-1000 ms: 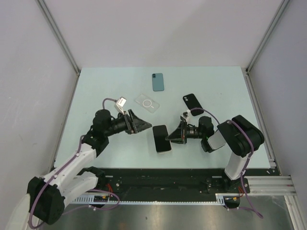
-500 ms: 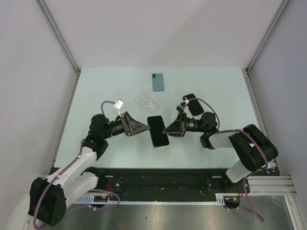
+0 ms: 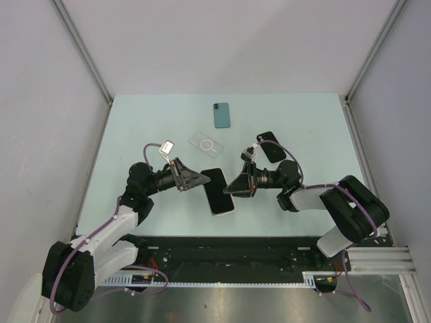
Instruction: Put the phone into the phone case
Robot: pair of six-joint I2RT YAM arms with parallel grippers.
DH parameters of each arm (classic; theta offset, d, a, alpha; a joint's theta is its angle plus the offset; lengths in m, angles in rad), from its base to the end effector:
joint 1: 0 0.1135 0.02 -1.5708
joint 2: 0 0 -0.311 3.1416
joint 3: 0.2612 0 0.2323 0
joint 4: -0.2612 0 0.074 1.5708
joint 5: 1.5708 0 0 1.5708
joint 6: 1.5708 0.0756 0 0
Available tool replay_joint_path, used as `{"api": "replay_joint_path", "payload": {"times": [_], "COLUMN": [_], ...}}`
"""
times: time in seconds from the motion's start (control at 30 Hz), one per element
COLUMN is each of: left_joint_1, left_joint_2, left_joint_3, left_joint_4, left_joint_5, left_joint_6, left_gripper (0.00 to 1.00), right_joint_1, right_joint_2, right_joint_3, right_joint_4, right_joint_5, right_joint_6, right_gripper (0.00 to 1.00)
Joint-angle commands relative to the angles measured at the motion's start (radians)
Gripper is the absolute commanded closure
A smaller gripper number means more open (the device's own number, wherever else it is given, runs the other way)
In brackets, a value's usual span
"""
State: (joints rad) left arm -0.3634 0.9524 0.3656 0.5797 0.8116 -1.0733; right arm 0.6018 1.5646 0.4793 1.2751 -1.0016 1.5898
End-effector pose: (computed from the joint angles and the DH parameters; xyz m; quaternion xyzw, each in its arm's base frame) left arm 0.1542 -0.1173 0.2917 0.0342 0.7080 -0.6370 0.3030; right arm 0.2018 0.2158 0.2756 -0.0610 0.6674 0.7412 0.0373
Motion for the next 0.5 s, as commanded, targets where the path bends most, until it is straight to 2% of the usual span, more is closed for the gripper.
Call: {"api": "replay_joint_path", "payload": {"times": [0.0,0.03,0.07,0.13,0.17,0.3,0.33,0.37,0.43,0.47], "left_joint_1": [0.006,0.006,0.006,0.006,0.006,0.006,0.006,0.006,0.006,0.006], "left_joint_2": [0.006,0.008,0.006,0.006,0.005,-0.004,-0.009,-0.010,-0.017,-0.023], "left_joint_3": [-0.008,-0.011,-0.013,-0.008,-0.005,0.001,0.002,0.001,0.006,0.009], "left_joint_4": [0.075,0.089,0.094,0.088,0.080,0.010,-0.018,-0.026,-0.061,-0.072], "left_joint_5": [0.014,0.017,0.018,0.023,0.023,0.011,0.009,0.006,0.001,0.003], "left_joint_6": [-0.025,-0.030,-0.033,-0.043,-0.043,-0.027,-0.022,-0.022,-0.008,-0.004], "left_gripper": [0.61,0.64,0.77,0.96,1.00,1.00,1.00,1.00,1.00,0.95], "right_joint_1": [0.009,0.009,0.010,0.012,0.013,0.013,0.013,0.013,0.013,0.015], "right_joint_2": [-0.025,-0.023,-0.021,-0.021,-0.023,-0.009,-0.002,0.008,0.029,0.034], "right_joint_3": [0.038,0.039,0.039,0.039,0.039,0.039,0.039,0.039,0.039,0.039], "right_joint_4": [0.323,0.323,0.323,0.323,0.323,0.322,0.322,0.322,0.322,0.322], "right_joint_5": [0.015,0.015,0.014,0.011,0.008,0.012,0.020,0.023,0.031,0.037], "right_joint_6": [0.016,0.015,0.013,0.012,0.010,0.010,0.010,0.010,0.009,0.009], "right_gripper": [0.96,0.96,0.96,0.94,0.93,0.77,0.76,0.76,0.83,0.87]}}
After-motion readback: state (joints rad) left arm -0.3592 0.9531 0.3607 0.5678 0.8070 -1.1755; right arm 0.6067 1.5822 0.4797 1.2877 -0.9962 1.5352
